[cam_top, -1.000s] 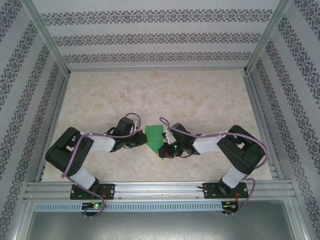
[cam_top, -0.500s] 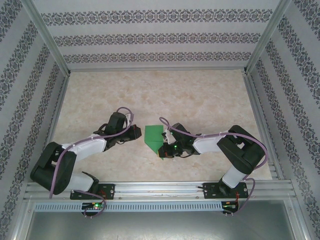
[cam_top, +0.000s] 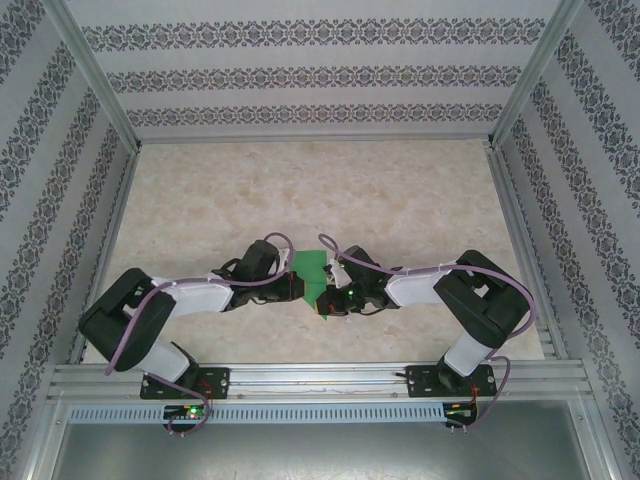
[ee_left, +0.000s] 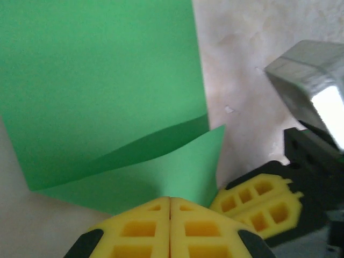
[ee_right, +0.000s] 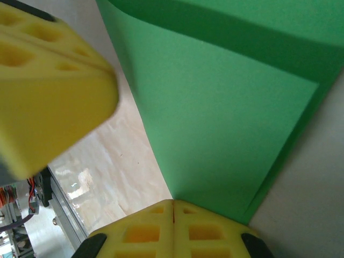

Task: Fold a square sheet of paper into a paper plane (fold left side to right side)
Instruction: Fold the triangle at the center of the table.

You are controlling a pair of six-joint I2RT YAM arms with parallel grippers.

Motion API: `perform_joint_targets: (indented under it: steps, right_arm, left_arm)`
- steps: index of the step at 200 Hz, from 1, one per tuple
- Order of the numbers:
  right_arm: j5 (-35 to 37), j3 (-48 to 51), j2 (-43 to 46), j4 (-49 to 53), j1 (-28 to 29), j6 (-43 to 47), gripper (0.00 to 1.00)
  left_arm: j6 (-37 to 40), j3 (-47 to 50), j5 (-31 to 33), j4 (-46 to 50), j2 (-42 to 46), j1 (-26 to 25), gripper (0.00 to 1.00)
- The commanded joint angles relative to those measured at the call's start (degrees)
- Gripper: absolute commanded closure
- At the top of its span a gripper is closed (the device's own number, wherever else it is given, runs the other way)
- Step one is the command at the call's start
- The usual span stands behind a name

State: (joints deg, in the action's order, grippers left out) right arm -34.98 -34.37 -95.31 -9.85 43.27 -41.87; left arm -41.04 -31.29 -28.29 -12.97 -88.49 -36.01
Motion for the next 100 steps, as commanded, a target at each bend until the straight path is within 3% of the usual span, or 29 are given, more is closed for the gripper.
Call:
perform_joint_targets:
  steps: [1,100]
  right_arm:
    - [5.45,1.85,-3.17,7.83,0.59,0.73,1.00]
    - [3.16,-0.69,-1.50,8.57,0.55,0.78,1.00]
  left_arm:
    - [-0.96,-1.71,0.05,-3.89,-2.04,-0.55,0.93]
    - [-2.70,-2.54,7.22,5.59,-5.49,-0.95,0.97]
